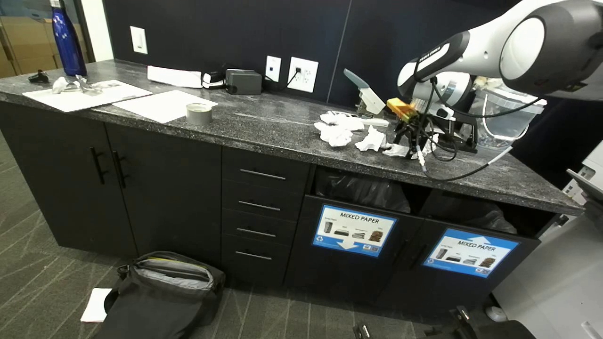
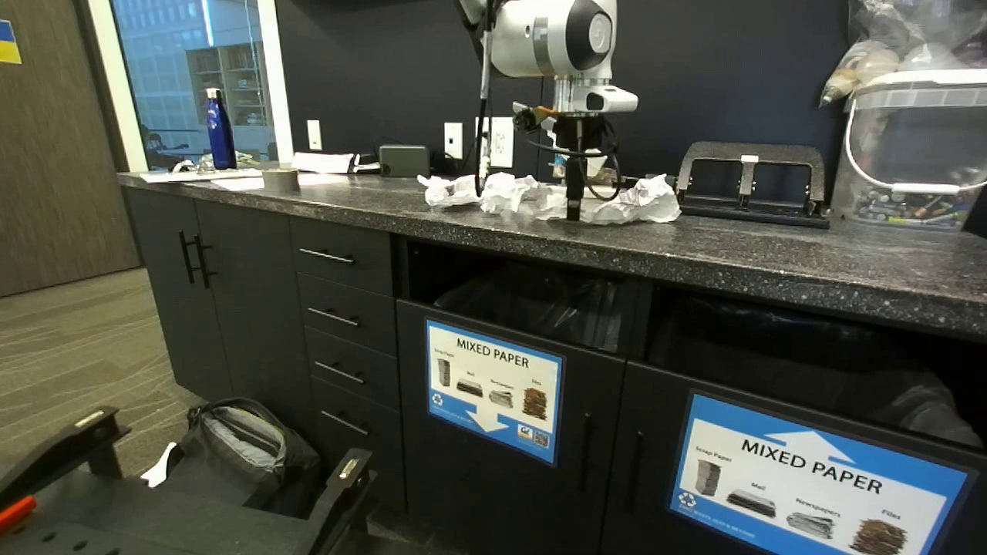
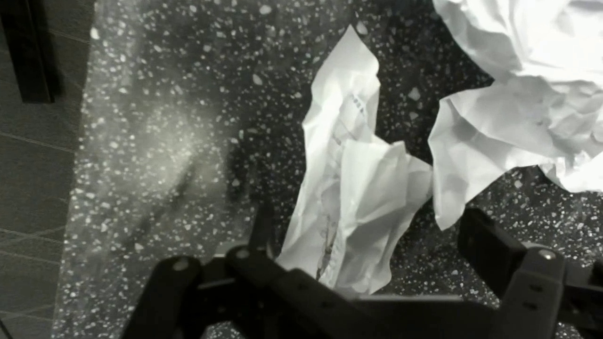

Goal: Pick the papers on the counter and put them in the recycle bin

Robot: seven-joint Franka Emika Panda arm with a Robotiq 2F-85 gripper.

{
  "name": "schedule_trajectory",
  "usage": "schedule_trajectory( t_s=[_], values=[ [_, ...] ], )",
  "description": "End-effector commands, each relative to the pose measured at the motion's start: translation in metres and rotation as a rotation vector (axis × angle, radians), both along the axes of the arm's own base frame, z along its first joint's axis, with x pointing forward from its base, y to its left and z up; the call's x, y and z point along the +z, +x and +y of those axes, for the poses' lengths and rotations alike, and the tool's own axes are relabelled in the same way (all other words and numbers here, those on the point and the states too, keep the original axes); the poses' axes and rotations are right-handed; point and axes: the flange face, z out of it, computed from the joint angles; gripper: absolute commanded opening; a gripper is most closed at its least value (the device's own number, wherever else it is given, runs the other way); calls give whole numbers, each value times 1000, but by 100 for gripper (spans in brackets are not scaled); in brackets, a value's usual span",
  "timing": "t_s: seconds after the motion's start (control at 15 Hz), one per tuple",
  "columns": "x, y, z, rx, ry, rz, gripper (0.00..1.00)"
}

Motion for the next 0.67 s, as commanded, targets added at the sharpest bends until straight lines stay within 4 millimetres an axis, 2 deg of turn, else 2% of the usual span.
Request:
schedule_trajectory(
  t_s=[0.0, 0.07, 0.13, 0.27, 0.6],
  values=[
    [4, 10, -1, -14, -6, -8, 100],
    [6, 10, -1, -11, -9, -7, 94],
    [4, 10, 0, -1, -22, -5, 73],
    [7, 9, 0, 19, -38, 4, 69],
    [6, 5, 3, 106, -88, 53, 31]
  ],
)
